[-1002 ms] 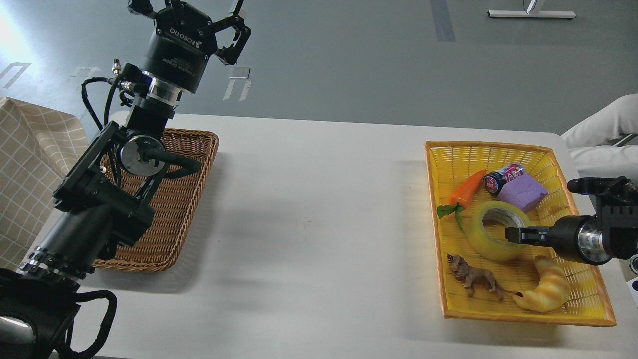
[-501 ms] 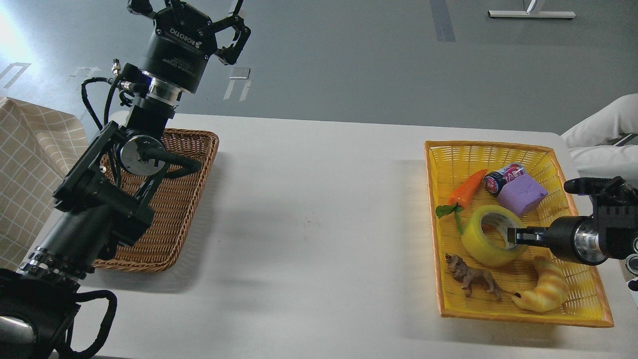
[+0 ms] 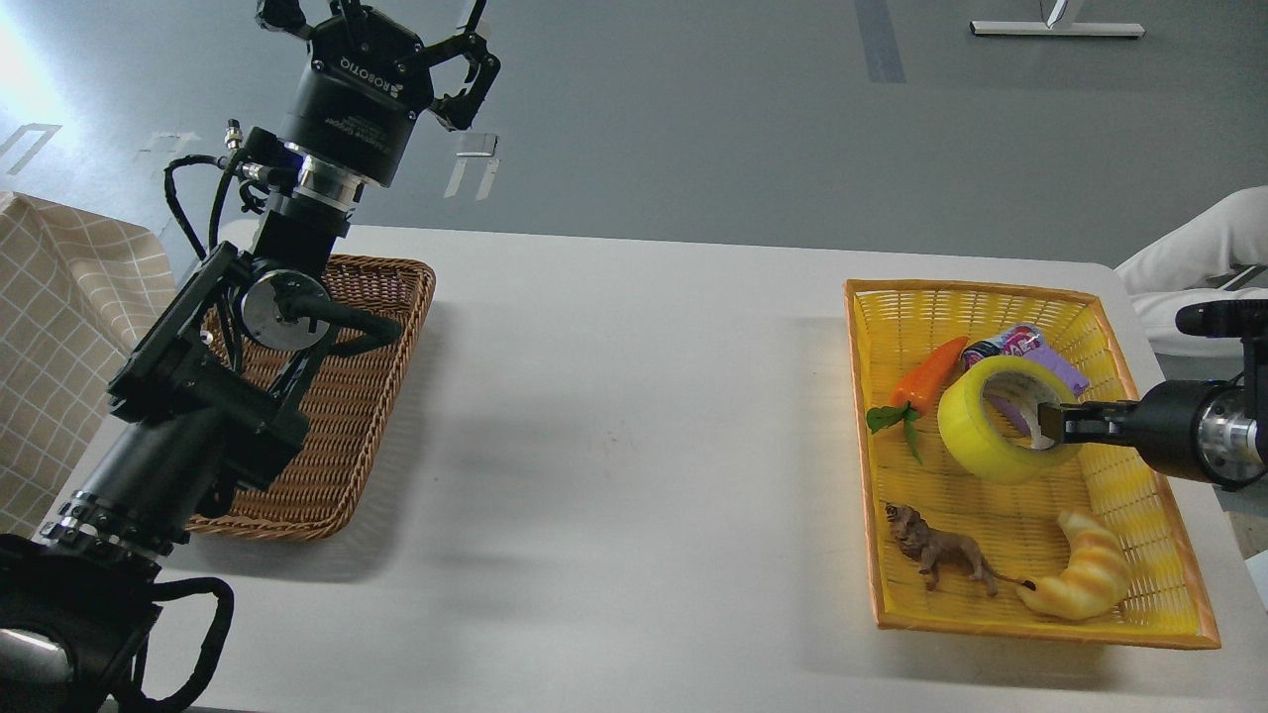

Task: Place and transfer tape with both arms
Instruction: 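Lift the tape roll with the right gripper and carry it toward the table center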

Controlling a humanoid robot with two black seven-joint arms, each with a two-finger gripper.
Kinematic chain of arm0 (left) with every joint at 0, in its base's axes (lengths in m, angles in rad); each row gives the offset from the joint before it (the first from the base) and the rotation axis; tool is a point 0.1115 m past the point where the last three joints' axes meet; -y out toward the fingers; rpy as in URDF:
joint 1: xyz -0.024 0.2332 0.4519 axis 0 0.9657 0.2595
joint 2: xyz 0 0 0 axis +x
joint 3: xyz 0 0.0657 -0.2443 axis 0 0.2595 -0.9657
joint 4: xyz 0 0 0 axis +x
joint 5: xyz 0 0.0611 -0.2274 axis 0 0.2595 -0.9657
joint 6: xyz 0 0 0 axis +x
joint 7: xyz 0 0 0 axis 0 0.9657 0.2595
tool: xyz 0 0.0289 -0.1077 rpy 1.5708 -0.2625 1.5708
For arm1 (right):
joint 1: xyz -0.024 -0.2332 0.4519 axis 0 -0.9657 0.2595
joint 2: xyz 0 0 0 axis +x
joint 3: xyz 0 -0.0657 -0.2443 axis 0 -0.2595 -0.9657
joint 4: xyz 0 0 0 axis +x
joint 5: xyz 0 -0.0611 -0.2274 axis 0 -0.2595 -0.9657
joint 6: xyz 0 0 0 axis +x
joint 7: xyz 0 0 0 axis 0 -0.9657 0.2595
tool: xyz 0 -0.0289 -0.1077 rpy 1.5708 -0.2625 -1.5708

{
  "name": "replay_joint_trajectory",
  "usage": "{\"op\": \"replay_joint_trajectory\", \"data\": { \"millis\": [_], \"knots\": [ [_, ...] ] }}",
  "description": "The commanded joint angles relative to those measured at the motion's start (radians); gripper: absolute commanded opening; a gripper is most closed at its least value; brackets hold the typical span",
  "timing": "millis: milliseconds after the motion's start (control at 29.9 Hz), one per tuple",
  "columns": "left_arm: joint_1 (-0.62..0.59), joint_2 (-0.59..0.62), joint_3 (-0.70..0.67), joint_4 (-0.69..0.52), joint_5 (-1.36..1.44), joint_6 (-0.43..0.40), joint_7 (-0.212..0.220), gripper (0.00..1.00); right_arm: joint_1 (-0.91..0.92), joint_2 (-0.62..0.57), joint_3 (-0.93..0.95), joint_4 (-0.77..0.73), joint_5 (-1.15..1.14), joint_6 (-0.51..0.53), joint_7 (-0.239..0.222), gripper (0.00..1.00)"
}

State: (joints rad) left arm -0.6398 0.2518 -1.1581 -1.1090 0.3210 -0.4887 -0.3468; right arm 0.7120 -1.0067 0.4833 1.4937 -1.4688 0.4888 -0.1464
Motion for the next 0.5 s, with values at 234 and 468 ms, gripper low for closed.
{"op": "replay_joint_trajectory", "data": {
  "millis": [234,468],
  "knots": [
    [-0.008,0.0,0.001,0.0,0.0,0.0,-0.001,0.98,0.202,0.086,-0.005,-0.006,-0.001,0.0,0.002,0.0],
    [-0.011,-0.011,0.001,0.0,0.0,0.0,-0.001,0.98,0.261,0.263,-0.018,-0.026,-0.016,0.0,0.001,0.0]
  ]
}}
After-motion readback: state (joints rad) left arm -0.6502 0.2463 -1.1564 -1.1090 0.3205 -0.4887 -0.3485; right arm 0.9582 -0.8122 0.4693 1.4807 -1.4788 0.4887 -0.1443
